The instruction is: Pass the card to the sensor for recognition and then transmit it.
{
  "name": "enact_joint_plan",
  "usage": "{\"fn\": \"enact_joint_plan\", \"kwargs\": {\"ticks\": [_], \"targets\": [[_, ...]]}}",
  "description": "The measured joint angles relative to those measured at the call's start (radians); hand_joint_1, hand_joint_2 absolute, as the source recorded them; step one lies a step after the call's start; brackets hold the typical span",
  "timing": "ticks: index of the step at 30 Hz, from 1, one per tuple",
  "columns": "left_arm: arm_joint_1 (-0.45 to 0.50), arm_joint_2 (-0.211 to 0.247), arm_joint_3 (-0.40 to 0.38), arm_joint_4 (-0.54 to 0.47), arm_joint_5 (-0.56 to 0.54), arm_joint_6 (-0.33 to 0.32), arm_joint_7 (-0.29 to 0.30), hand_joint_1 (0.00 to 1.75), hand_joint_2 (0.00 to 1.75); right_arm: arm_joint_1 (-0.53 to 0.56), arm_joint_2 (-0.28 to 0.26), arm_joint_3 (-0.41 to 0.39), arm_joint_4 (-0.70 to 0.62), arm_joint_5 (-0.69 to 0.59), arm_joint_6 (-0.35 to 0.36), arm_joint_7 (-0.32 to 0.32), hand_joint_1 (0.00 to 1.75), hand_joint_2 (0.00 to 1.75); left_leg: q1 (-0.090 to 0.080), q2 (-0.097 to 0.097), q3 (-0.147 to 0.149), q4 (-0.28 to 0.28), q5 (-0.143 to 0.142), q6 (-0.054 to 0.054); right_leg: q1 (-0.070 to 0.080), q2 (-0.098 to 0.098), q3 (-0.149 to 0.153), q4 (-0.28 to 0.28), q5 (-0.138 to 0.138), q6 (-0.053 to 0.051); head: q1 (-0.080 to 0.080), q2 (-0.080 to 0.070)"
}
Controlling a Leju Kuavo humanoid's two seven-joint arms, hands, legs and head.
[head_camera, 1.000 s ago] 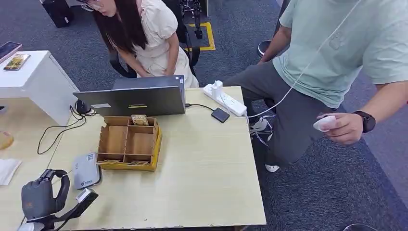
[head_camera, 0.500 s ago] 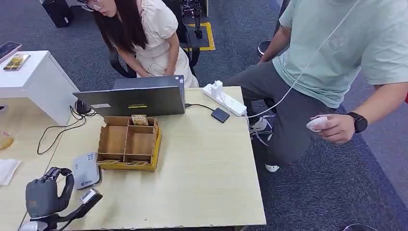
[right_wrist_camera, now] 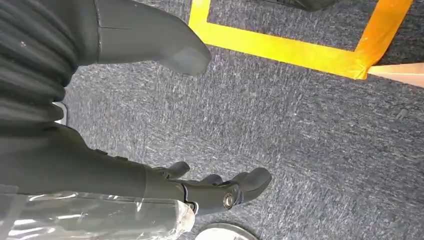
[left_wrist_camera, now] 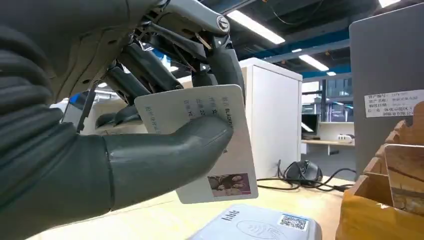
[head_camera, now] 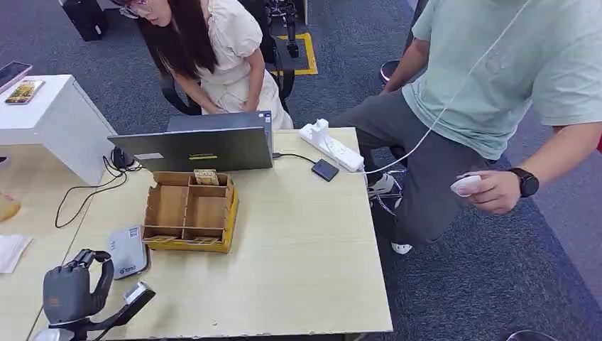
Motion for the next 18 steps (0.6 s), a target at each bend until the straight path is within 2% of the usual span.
{"fn": "enact_joint_plan", "kwargs": {"ticks": [6, 9, 18], "targets": [[0.003, -0.003, 0.0, 0.0, -0.01, 0.0, -0.009, 1.75, 1.75, 0.0, 0.0, 0.0, 0.0, 0.002, 0.0, 0.0, 0.0, 1.75, 0.0, 0.0, 0.0, 0.0, 0.0, 0.0, 0.0, 0.0, 0.0, 0.0, 0.0, 0.0, 0.0, 0.0], [0.006, -0.016, 0.0, 0.0, -0.02, 0.0, -0.042, 1.75, 1.75, 0.0, 0.0, -0.003, 0.0, 0.008, 0.0, -0.001, 0.0, 1.75, 0.0, 0.0, 0.0, 0.0, 0.0, 0.0, 0.0, 0.0, 0.0, 0.0, 0.0, 0.0, 0.0, 0.0], [0.011, -0.053, 0.0, 0.003, -0.04, 0.0, -0.051, 1.75, 1.75, 0.0, 0.001, -0.021, 0.0, 0.014, 0.0, -0.001, 0.0, 1.75, 0.0, 0.0, 0.0, 0.0, 0.0, 0.001, 0.0, 0.0, 0.0, 0.0, 0.0, 0.0, 0.0, 0.0]]}}
